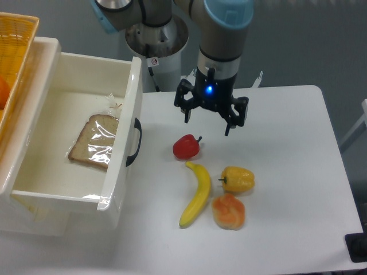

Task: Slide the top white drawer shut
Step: 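Lower the open gripper toward the table beside the red apple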

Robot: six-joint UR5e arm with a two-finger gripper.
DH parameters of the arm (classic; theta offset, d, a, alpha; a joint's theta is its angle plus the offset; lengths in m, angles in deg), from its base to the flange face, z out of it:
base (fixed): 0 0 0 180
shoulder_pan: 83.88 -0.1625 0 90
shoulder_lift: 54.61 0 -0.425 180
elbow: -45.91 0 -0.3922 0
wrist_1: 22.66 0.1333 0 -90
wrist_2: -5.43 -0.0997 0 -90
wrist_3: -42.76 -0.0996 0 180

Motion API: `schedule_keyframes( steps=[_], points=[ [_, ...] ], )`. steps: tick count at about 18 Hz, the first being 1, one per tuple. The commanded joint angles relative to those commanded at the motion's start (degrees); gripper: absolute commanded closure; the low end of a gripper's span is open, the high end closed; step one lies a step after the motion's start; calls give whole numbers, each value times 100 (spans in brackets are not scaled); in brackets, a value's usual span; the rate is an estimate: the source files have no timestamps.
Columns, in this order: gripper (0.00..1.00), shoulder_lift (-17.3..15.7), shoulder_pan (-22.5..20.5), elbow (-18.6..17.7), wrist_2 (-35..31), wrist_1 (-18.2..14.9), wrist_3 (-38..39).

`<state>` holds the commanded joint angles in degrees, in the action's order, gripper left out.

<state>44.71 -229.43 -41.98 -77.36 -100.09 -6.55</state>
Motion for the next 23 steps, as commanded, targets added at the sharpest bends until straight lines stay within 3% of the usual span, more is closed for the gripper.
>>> schedule_keyframes(
  steps=[13,20,23],
  points=[
    [0,132,44,-202,-79,132,932],
    [0,272,123,-237,-105,132,941],
    [0,334,202,-430,-263,158,923]
  ],
)
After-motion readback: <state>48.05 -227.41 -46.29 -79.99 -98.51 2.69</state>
